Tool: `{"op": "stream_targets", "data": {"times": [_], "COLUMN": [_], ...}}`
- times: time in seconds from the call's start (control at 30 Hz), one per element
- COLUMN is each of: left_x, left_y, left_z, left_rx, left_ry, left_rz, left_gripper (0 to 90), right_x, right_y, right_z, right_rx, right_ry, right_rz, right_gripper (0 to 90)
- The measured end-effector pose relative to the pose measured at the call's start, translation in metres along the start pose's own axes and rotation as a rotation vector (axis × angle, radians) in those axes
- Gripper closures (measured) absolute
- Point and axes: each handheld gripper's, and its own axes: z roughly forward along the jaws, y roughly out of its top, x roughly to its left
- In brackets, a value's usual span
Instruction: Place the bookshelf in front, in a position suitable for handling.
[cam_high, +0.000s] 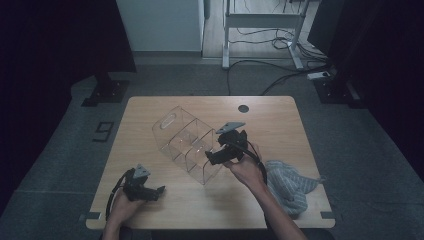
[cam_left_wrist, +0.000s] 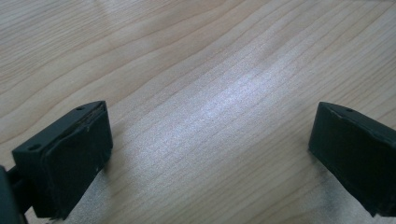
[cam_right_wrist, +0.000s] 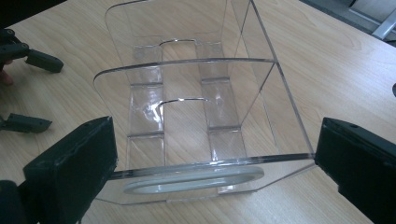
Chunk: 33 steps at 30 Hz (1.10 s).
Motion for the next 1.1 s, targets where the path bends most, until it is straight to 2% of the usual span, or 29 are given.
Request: {"op": "stream_targets", "data": {"times": [0.13,0.5,0.67,1.0,1.1], "left_x": [0.0,0.0,0.0,0.0,0.0], "left_y": [0.0,0.0,0.0,0.0,0.0], "left_z": [0.0,0.0,0.0,0.0,0.0], "left_rx": [0.0,0.0,-0.001,0.0,0.001], "left_ry": [0.0,-0.001,0.0,-0.002,-0.003], "left_rz": [0.0,0.0,0.0,-0.001,-0.001], "left_gripper": [0.0,0.0,0.0,0.0,0.0], "right_x": [-0.003,-0.018,-0.02,-0.026,-0.027], "right_y": [-0.004,-0.019,-0.027,-0.042,-0.046], "right_z": [-0.003,-0.014,-0.017,-0.027,-0.028], "right_rx": [0.004,0.024,0.041,0.026,0.046], "right_ry": [0.0,-0.002,-0.003,-0.025,-0.034], "right_rz": [-0.004,0.028,0.033,0.071,0.088], "right_gripper": [0.0,0.0,0.0,10.8,13.9]}}
